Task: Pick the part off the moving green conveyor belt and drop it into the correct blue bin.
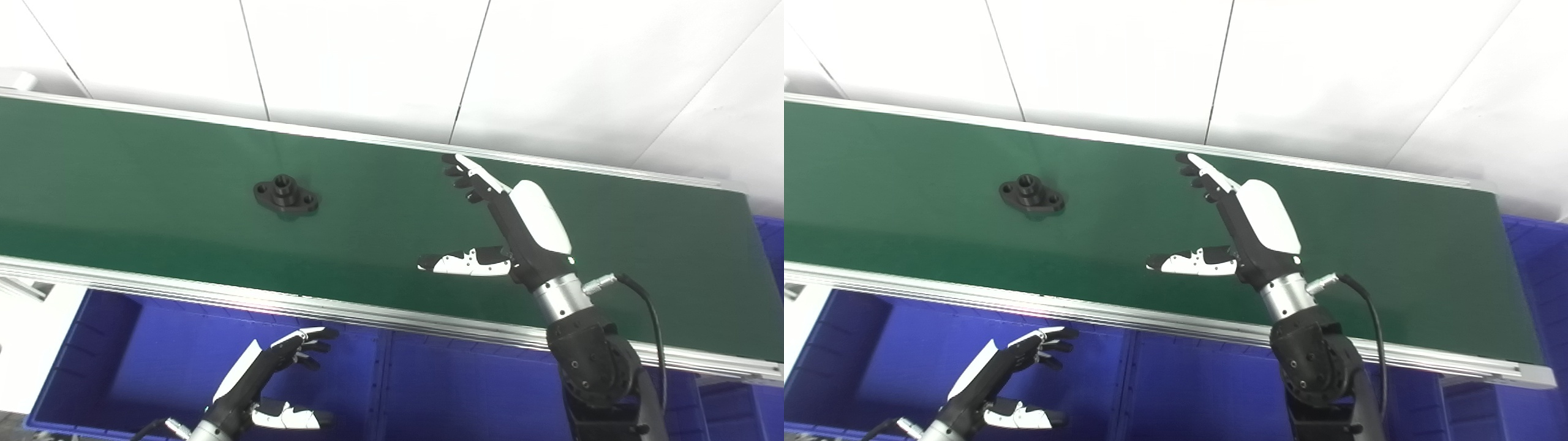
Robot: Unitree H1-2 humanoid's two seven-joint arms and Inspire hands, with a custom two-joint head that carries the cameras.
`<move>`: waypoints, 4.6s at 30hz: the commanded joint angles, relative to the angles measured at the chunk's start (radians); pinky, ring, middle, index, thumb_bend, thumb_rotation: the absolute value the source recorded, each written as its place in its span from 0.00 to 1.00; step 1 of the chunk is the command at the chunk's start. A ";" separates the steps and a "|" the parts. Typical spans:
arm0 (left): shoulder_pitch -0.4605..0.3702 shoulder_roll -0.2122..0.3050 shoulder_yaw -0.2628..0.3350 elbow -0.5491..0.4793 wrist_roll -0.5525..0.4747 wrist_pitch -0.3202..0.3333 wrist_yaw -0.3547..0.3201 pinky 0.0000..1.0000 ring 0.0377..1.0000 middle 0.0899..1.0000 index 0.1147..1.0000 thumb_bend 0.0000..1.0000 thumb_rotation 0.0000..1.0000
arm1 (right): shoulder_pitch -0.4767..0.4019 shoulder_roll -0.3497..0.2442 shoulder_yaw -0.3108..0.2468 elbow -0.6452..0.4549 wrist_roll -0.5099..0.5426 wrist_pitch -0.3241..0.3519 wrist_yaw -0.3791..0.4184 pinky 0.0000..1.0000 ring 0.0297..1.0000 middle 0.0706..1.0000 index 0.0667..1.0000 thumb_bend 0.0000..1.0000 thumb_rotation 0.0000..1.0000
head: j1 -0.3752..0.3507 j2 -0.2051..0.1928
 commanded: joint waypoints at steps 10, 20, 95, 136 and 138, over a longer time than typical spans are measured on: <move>-0.031 0.033 -0.034 0.000 0.024 -0.030 0.033 0.60 0.74 0.81 0.75 0.86 0.37 | -0.137 0.018 0.041 0.074 -0.056 0.034 0.014 0.71 0.80 0.84 0.90 0.80 0.45 | -0.007 -0.013; -0.041 0.042 -0.066 0.010 0.029 -0.030 0.064 0.61 0.73 0.81 0.74 0.86 0.38 | -0.233 0.031 0.086 0.158 -0.105 0.078 0.030 0.72 0.81 0.85 0.90 0.80 0.45 | -0.014 -0.034; -0.187 0.165 -0.490 -0.047 0.162 -0.030 0.581 0.62 0.74 0.81 0.75 0.86 0.39 | -0.378 -0.097 0.383 0.537 -0.237 0.047 -0.022 0.31 0.37 0.45 0.52 0.53 0.00 | 0.009 0.121; -0.165 0.155 -0.437 -0.055 0.119 -0.030 0.522 0.66 0.77 0.83 0.77 0.82 0.33 | -0.285 -0.103 0.393 0.545 -0.257 -0.024 -0.302 0.09 0.12 0.16 0.43 0.52 0.12 | 0.008 0.117; -0.167 0.157 -0.434 -0.057 0.115 -0.030 0.511 0.67 0.78 0.83 0.78 0.82 0.32 | -0.275 -0.102 0.380 0.502 -0.261 -0.012 -0.292 0.09 0.12 0.16 0.43 0.52 0.12 | 0.007 0.117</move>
